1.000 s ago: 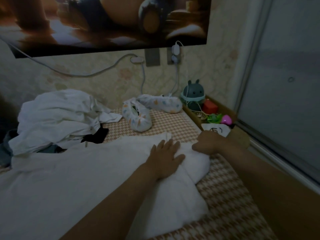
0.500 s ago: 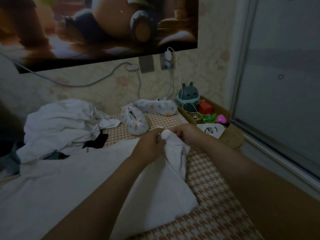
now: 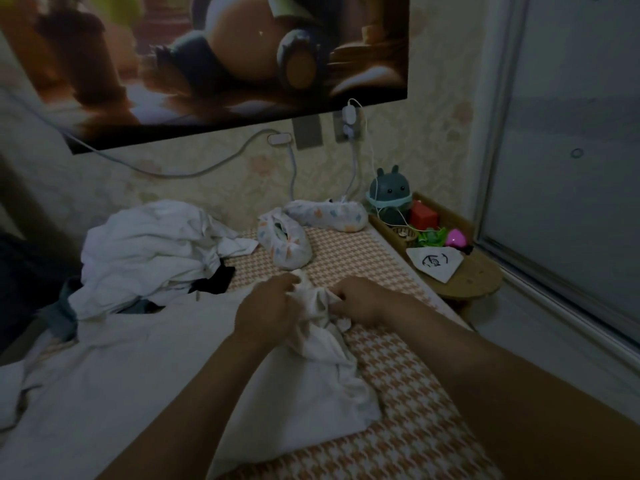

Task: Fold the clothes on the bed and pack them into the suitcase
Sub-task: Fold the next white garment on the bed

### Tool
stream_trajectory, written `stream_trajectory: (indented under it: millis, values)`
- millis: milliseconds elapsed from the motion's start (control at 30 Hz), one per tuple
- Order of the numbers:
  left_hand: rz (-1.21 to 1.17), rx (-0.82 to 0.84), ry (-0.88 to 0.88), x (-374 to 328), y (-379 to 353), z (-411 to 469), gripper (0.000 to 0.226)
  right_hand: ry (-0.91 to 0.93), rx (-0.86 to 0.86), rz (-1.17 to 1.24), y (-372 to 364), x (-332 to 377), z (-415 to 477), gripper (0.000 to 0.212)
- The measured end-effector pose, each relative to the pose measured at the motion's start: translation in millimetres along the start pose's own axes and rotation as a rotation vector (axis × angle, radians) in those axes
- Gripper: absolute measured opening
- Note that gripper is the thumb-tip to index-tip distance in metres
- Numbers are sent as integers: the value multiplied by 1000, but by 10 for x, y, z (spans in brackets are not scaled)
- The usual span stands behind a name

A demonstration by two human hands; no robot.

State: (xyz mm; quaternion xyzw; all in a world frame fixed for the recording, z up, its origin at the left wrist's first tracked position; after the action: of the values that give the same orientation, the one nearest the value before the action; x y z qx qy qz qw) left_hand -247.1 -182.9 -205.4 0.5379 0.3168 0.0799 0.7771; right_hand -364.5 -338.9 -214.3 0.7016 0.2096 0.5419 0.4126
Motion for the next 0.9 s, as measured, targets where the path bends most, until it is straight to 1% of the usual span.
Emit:
stream_trajectory:
  millis: [33, 67, 100, 167, 200, 267, 300, 333, 367, 433, 500, 567, 633, 667, 700, 767, 800, 867, 900]
  values:
    - [-58, 101, -45, -71, -10, 13, 45, 7, -22, -10, 3, 29, 14, 29]
    - [-26, 189, -63, -123, -23, 42, 43, 19, -41, -8, 28, 58, 10, 30]
    - [4, 223, -84, -127, -66, 85, 39, 28, -60, 2, 65, 76, -4, 31]
    - [26, 142, -76, -181, -68, 151, 16, 42, -147, 18, 173, 81, -69, 30]
    - [5, 57, -77, -271, -26, 178, 17, 61, -231, 20, 226, 64, -101, 28]
    - [-85, -112, -139, -510, 55, 239, 32, 95, -469, 33, 335, 26, -154, 31]
    - [-132, -171, -187, -658, 96, 270, 34, 86, -591, 68, 397, 10, -176, 34]
    - [-182, -202, -214, -794, 111, 314, 32, 56, -682, 123, 465, -20, -200, 33]
    - [-218, -214, -244, -930, 125, 353, 27, 20, -719, 194, 529, -64, -235, 29]
    - [-263, -184, -230, -1110, 120, 455, 19, -48, -663, 270, 649, -204, -326, 22]
    - [-298, -119, -190, -1193, 95, 522, 22, -152, -510, 209, 710, -336, -460, 30]
    - [-321, -48, -178, -1200, 76, 481, 31, -282, -352, 173, 718, -435, -539, 34]
    - [-306, -41, -190, -1183, 66, 332, 40, -408, -334, 232, 744, -420, -558, 38]
    - [-316, -66, -199, -1164, 67, 240, 39, -468, -356, 272, 768, -356, -569, 42]
    - [-339, -92, -207, -1141, 79, 142, 33, -509, -366, 305, 803, -243, -565, 46]
    - [-401, -118, -190, -1086, 141, -72, 14, -548, -357, 382, 861, 60, -519, 50]
    - [-453, -99, -161, -1056, 193, -177, 10, -560, -343, 444, 881, 242, -495, 48]
    - [-580, -25, -81, -976, 324, -349, 23, -540, -304, 606, 876, 628, -495, 33]
    - [-617, 0, -41, -911, 396, -407, 31, -493, -268, 681, 857, 812, -503, 27]
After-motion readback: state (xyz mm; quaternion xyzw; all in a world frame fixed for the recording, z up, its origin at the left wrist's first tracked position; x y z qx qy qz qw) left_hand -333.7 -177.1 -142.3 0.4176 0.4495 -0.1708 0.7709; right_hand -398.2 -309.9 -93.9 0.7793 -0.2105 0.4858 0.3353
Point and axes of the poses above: each hand's wrist, its own z-axis towards the middle knuckle, its own y-axis out of the back of the hand, x = y × z, the point moved 1 cm from there along z, towards the middle knuckle, and after that the axes turned 2 degrees about -y, right-handed, at the moved point
